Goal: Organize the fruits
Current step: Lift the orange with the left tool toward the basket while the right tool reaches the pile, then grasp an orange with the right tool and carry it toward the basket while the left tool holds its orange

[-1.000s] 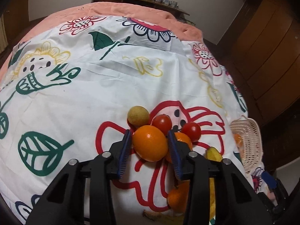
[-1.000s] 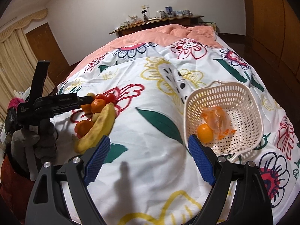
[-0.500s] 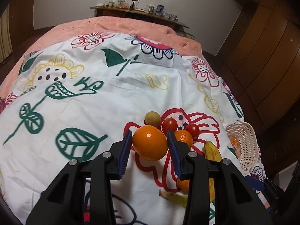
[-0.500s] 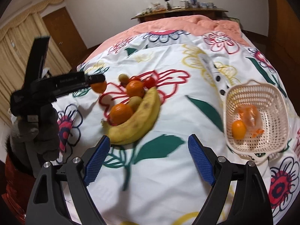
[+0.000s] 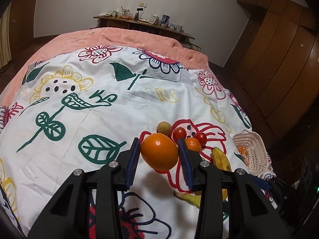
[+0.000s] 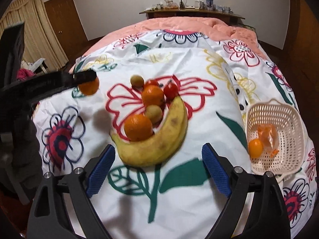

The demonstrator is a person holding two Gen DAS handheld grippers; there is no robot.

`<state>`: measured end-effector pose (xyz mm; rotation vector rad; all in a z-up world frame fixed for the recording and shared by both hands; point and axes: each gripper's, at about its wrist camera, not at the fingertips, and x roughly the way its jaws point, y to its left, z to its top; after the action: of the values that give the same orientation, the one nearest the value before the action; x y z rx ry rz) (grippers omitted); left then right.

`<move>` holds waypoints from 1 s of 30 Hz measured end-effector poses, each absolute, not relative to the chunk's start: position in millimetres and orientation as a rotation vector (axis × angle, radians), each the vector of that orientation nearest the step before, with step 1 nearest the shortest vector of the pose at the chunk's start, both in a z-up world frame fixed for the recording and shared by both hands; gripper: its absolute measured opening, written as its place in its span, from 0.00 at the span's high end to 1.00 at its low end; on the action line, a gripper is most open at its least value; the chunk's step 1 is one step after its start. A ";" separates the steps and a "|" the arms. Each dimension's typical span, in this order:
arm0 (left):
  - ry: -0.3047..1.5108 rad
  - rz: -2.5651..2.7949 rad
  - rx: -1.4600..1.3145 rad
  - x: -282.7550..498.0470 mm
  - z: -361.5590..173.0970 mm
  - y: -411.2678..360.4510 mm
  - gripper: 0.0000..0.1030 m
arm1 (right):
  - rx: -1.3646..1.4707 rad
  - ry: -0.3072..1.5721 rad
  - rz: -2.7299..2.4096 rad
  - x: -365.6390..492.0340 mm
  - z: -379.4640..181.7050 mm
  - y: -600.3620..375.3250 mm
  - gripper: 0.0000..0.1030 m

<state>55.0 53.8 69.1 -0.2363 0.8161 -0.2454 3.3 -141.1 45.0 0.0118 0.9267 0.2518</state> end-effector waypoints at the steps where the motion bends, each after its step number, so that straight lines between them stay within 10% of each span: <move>1: 0.813 -0.244 -0.242 53.8 69.6 57.0 0.61 | 0.009 0.917 0.263 5.0 48.1 -138.2 0.14; 11: 0.794 -0.236 -0.264 45.2 72.4 72.7 0.61 | 0.081 1.030 0.398 48.8 44.4 -111.0 0.44; 30: 0.797 -0.249 -0.273 42.3 69.4 74.3 0.61 | -0.131 1.036 0.314 51.0 31.9 -90.7 0.61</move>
<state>42.3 74.3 69.4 -0.2726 0.7969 -0.2488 51.0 -90.7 31.9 -0.1313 1.0356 0.3140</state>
